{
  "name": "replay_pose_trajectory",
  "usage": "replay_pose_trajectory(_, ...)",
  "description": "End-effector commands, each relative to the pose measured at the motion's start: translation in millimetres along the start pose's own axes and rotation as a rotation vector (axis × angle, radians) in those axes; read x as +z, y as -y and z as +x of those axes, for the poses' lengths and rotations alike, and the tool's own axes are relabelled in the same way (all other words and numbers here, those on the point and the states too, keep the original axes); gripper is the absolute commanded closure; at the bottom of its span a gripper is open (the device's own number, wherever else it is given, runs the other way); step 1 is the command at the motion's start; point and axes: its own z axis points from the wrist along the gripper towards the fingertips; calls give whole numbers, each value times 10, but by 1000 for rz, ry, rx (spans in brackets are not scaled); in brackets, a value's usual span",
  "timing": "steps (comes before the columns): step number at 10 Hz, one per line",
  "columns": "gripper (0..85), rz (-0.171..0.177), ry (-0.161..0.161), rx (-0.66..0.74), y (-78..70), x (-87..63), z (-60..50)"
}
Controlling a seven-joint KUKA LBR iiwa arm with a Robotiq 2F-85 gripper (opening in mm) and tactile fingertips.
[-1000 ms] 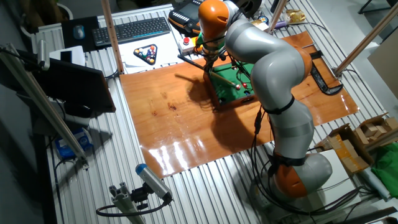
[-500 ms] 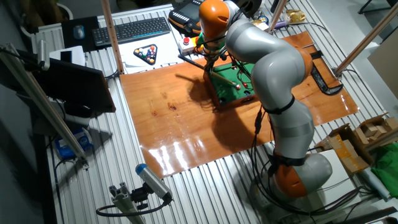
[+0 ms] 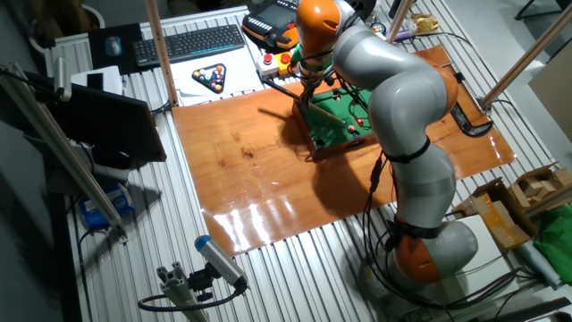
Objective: Hit the pool ball
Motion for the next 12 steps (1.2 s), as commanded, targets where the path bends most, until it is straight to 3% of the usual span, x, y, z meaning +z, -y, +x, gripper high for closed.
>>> replay_pose_trajectory(1,840,-2,0,-3,-4,6,-1)
replay_pose_trajectory(4,840,-15,7,-39,3,-6,0)
replay_pose_trajectory(7,840,-54,55,-195,20,-28,-24)
replay_pose_trajectory(9,840,-87,84,-305,24,-33,-98)
replay_pose_trajectory(12,840,-98,99,-478,-3,25,-233)
